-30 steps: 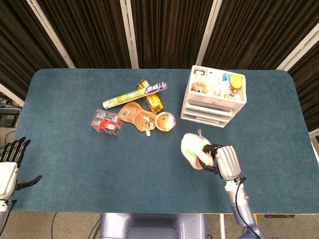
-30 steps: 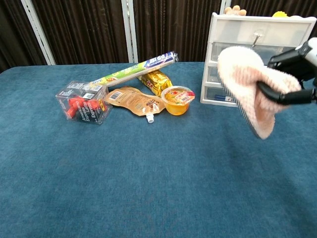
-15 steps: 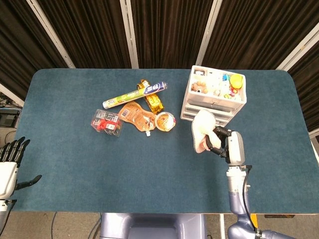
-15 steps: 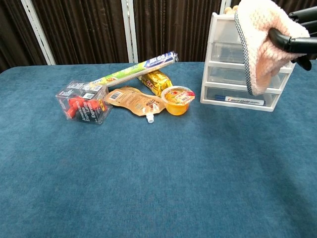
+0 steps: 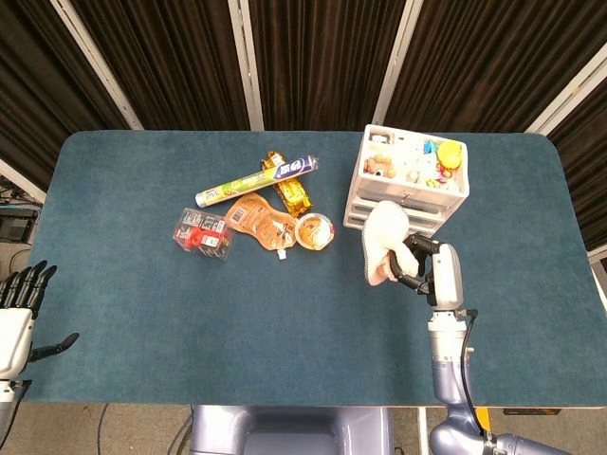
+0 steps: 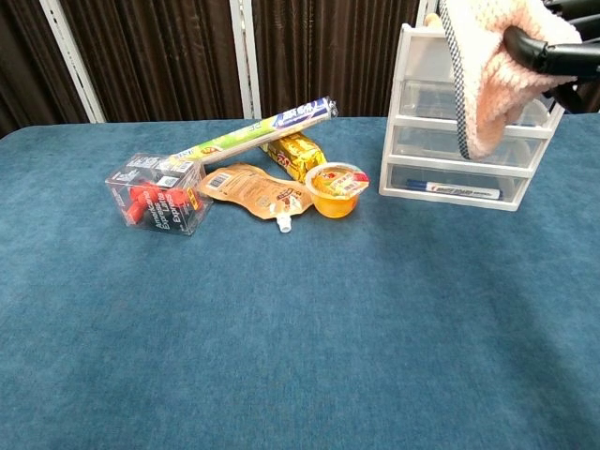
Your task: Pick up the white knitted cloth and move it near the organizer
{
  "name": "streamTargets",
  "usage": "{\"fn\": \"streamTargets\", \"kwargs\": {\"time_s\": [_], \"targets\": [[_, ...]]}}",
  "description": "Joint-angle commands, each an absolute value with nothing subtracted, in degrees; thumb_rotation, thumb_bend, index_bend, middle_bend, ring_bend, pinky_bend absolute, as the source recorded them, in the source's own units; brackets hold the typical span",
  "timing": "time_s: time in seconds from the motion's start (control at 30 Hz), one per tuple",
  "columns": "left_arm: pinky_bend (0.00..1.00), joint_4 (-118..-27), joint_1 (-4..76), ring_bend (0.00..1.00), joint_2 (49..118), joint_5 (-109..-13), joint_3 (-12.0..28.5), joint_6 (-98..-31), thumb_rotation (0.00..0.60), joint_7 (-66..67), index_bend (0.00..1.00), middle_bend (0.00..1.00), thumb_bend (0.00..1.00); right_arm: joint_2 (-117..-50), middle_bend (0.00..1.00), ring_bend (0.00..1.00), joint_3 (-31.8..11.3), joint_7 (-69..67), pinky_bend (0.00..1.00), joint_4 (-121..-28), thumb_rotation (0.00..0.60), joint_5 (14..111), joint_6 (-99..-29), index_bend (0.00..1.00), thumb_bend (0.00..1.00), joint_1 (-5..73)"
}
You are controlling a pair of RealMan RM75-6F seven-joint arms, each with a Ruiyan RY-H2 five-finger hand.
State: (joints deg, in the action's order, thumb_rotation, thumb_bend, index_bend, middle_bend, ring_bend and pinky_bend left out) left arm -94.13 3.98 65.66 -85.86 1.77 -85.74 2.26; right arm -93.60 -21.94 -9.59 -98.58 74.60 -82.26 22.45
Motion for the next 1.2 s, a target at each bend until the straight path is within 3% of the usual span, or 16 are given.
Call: {"fn": "streamTargets", "kwargs": {"time_s": [0.03, 0.63, 1.2], "targets": [[0.0, -94.1, 4.0, 0.0, 65.7, -85.9, 1.8, -85.7, 0.6, 2.3, 0.0, 0.0, 0.0, -93.3, 0.75, 0.74, -22.5, -9.4, 0.88, -98.7, 0.6, 74.2, -82.1, 0.69, 0.47, 22.8], [0.0, -94.2, 4.0, 0.0, 65.9, -85.1, 2.0, -85.5, 0.6, 2.8, 0.0, 0.0, 0.0, -92.6, 0.75, 0.74, -25.4, -9.7, 0.88, -96.9, 0.6, 70.9, -80.6, 0.69, 0.47, 24.6], [0.0, -94.4, 4.0, 0.0, 66.0, -84.8, 2.0, -85.4, 0.6, 3.2, 0.0, 0.0, 0.0, -92.9, 0.75, 0.74, -24.7, -10.3, 0.88, -95.6, 0.6, 69.7, -80.3, 0.68, 0.47, 24.7]]}}
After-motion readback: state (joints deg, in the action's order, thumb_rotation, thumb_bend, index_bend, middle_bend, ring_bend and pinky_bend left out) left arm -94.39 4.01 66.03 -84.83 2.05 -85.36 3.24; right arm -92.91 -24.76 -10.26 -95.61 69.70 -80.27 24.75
